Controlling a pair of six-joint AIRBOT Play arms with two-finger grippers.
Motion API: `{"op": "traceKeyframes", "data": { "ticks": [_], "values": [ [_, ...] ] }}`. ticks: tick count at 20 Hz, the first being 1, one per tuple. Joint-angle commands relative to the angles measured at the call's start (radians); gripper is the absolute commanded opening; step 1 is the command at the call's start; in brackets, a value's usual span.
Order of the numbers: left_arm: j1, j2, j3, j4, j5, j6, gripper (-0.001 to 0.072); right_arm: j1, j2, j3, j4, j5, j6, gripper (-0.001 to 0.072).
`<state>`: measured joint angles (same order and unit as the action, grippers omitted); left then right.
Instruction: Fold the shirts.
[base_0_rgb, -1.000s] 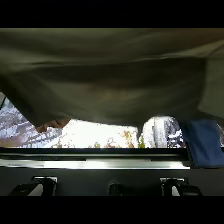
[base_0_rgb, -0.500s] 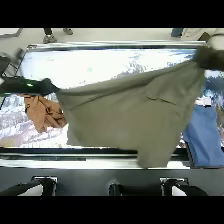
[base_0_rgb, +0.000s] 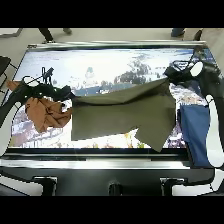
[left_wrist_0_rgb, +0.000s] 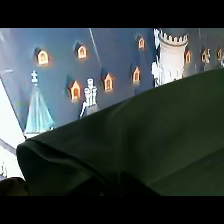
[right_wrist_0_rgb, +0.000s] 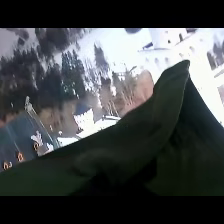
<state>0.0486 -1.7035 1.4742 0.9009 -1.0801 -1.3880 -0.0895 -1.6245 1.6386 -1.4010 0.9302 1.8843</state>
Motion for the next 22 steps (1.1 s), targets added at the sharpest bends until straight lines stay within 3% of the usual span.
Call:
{"op": "traceKeyframes", "data": {
  "ticks": [1,2,4,6,9,11,13,14,17,22],
  "values": [
    [0.013,-0.034,0.031,-0.02,-0.16,0.017,0.0534,-0.007,-0.026,0.0,0.038,0.182,0.0,0.0435],
    [0.031,-0.032,0.053,0.001,-0.288,0.029,0.053,-0.018,-0.014,0.0,0.054,0.275,-0.105,0.0515],
    [0.072,-0.007,0.066,0.076,-0.455,0.027,0.0529,-0.06,0.005,-0.001,0.099,0.514,-0.226,0.0514],
    [0.113,0.065,0.008,0.117,-0.474,0.021,0.0529,-0.109,0.036,-0.019,0.185,0.655,-0.279,0.0507],
    [0.135,0.214,-0.234,0.134,-0.427,0.029,0.0526,-0.117,0.158,-0.139,0.127,0.631,-0.285,0.0505],
    [0.13,0.29,-0.424,0.127,-0.309,0.032,0.0433,-0.118,0.245,-0.282,0.124,0.592,-0.284,0.0504],
    [0.116,0.313,-0.552,0.12,-0.224,0.032,0.044,-0.118,0.307,-0.399,0.125,0.584,-0.285,0.0496],
    [0.106,0.31,-0.591,0.121,-0.208,0.047,0.0474,-0.118,0.336,-0.446,0.122,0.59,-0.295,0.0496],
    [0.085,0.307,-0.662,0.119,-0.186,0.089,0.0474,-0.118,0.408,-0.521,0.069,0.582,-0.301,0.0496],
    [0.034,0.276,-0.672,0.072,-0.138,0.088,0.0471,-0.118,0.427,-0.536,0.047,0.579,-0.298,0.0496]
  ]
}}
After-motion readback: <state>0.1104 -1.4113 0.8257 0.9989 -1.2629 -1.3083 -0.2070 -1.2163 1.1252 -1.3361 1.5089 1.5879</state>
